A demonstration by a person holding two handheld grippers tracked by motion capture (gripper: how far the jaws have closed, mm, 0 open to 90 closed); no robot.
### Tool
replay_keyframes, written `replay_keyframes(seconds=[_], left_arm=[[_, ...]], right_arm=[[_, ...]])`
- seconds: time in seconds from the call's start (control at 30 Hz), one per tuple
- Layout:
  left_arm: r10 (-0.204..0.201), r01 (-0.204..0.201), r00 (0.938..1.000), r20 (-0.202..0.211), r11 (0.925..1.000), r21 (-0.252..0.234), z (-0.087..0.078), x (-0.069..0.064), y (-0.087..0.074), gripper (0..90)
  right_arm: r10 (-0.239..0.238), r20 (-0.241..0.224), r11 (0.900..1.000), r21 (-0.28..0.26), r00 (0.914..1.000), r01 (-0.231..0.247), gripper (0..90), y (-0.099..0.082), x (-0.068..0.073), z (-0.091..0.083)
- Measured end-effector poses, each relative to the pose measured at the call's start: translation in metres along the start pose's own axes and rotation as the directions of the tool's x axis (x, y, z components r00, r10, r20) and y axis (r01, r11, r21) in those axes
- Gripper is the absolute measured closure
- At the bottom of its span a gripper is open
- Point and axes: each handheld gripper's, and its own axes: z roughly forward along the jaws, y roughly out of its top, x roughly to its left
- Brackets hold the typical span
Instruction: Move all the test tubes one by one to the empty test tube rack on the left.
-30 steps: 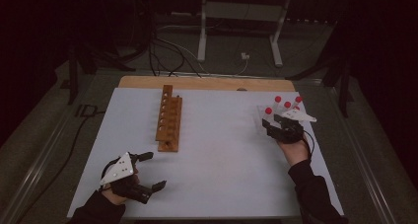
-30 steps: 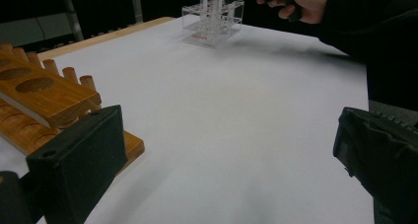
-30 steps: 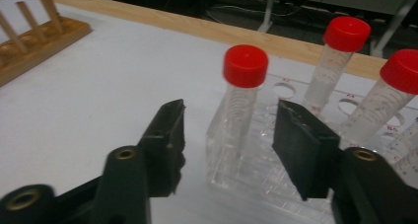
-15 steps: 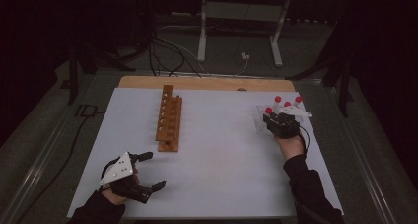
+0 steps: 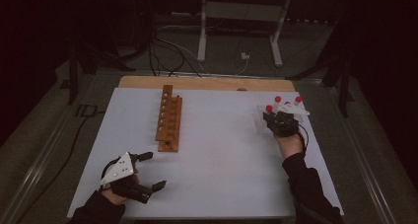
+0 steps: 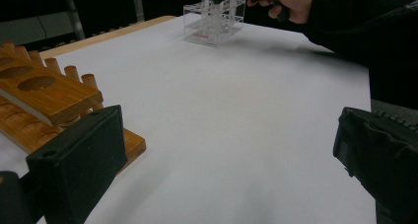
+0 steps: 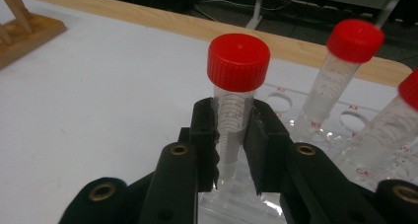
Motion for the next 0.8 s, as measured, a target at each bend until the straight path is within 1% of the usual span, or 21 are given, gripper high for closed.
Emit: replay_keyframes(seconds=[0.07,0.1,0.13,0.17,0.23,0.37,0.4,0.43,0.5,0.57,0.6,0.63,0.7,0.77,0.8], left_arm=[[-0.002,0.002,1.0000,-0.001,1.0000,0.002,0.000,0.000,0.000,0.6],[-0.003,0.003,1.0000,-0.001,1.0000,0.002,0.000,0.000,0.000,0.6],[-0.002,0.002,1.0000,-0.002,1.0000,0.002,0.000,0.000,0.000,0.6],[-0.002,0.002,1.0000,-0.003,1.0000,0.003,0.000,0.000,0.000,0.5],[-0.010,0.010,0.9999,0.001,0.9999,0.001,0.000,0.000,0.001,0.6],[-0.019,0.019,0.9998,0.008,0.9997,0.012,0.000,0.001,0.003,0.6],[-0.024,0.024,0.9996,0.012,0.9996,0.014,0.001,0.001,0.004,0.6],[-0.026,0.025,0.9996,0.013,0.9996,0.015,0.001,0.001,0.005,0.6],[-0.014,0.014,0.9999,0.008,0.9997,0.018,0.001,0.000,0.007,0.6],[-0.014,0.014,0.9999,0.005,0.9998,-0.014,-0.001,0.002,0.014,0.6],[-0.014,0.014,0.9999,0.005,0.9998,-0.014,-0.001,0.002,0.014,0.6],[-0.026,0.026,0.9996,0.009,0.9992,-0.030,-0.002,0.005,0.019,0.6],[-0.031,0.032,0.9994,0.012,0.9991,-0.028,-0.002,0.006,0.021,0.6],[-0.035,0.035,0.9993,0.010,0.9993,-0.009,-0.002,0.010,0.027,0.6],[-0.042,0.042,0.9990,0.015,0.9991,0.005,-0.001,0.011,0.029,0.6]], right_arm=[[-0.004,0.001,1.0000,-0.004,1.0000,0.004,75.4,0.001,0.000,-0.001],[-0.013,0.003,0.9999,-0.009,0.9999,0.014,75.4,0.004,0.001,-0.004],[-0.013,0.003,0.9999,-0.009,0.9999,0.014,75.4,0.004,0.001,-0.004],[-0.018,0.002,0.9997,-0.018,0.9998,0.018,75.4,0.008,0.001,-0.008],[-0.017,0.002,0.9996,-0.023,0.9998,0.017,75.4,0.010,0.001,-0.010],[-0.037,0.004,0.9983,-0.044,0.9993,0.037,75.4,0.021,0.003,-0.022],[-0.037,0.004,0.9983,-0.044,0.9993,0.037,75.4,0.021,0.003,-0.022],[-0.047,0.002,0.9974,-0.055,0.9989,0.047,75.4,0.026,0.004,-0.027],[-0.055,0.000,0.9968,-0.059,0.9985,0.054,75.4,0.028,0.005,-0.030],[-0.062,-0.020,0.9959,-0.067,0.9979,0.060,75.4,0.034,0.008,-0.037],[-0.062,-0.020,0.9959,-0.067,0.9979,0.060,75.4,0.034,0.008,-0.037],[-0.081,-0.031,0.9947,-0.066,0.9963,0.078,75.4,0.037,0.013,-0.040],[-0.089,-0.051,0.9941,-0.067,0.9947,0.086,75.4,0.038,0.018,-0.043],[-0.095,-0.059,0.9937,-0.065,0.9937,0.091,75.4,0.038,0.021,-0.043],[-0.105,-0.083,0.9930,-0.062,0.9909,0.100,75.4,0.038,0.026,-0.045]])
